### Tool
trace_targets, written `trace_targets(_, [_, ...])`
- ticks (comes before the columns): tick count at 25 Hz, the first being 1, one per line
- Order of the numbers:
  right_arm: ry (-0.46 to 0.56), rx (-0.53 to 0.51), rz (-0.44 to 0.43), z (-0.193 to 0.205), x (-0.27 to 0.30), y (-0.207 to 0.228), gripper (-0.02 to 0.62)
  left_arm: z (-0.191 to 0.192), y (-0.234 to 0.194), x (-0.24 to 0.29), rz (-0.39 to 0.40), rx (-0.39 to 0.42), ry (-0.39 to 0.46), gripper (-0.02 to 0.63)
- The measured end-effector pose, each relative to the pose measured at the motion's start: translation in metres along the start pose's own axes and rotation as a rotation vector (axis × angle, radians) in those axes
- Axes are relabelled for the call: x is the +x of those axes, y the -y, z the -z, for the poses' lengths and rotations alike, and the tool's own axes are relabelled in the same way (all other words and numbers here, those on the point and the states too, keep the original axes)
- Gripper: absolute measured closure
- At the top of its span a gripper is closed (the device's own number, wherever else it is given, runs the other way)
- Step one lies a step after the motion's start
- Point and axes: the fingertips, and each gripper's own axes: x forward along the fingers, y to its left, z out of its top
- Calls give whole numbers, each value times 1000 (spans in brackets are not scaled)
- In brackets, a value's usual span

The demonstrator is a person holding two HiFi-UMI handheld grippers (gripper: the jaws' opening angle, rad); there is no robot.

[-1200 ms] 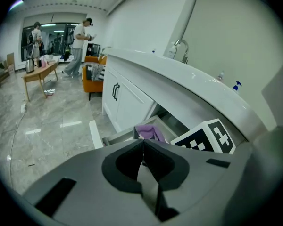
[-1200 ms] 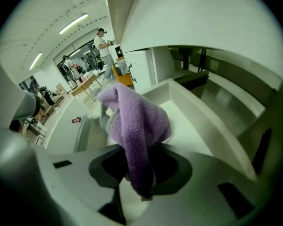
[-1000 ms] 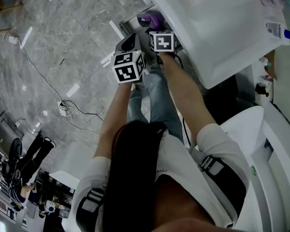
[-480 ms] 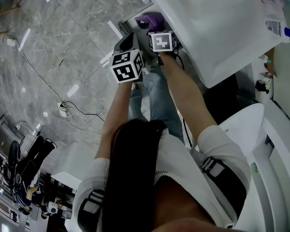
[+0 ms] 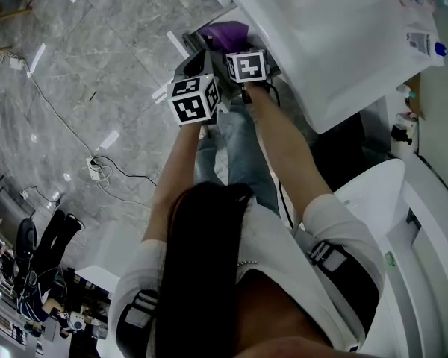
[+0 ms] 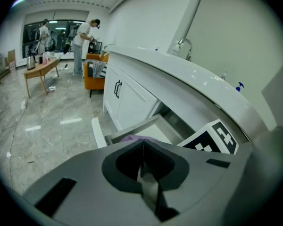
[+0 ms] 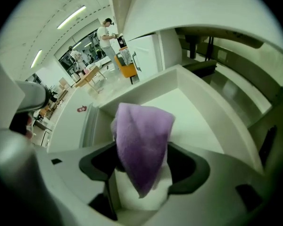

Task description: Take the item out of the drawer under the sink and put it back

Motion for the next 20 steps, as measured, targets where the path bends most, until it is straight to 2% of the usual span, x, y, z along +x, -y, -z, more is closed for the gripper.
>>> trace_targets(8, [75, -3, -14, 2, -32, -13, 264, -3, 2, -16, 17, 9, 0, 601])
trace_targets(16, [208, 33, -33, -14, -85, -36, 264, -12, 15, -43, 46, 39, 29, 601])
trace_targets(20, [299, 2, -33, -25, -123, -54, 264, -19, 25, -61, 70, 75, 53, 601])
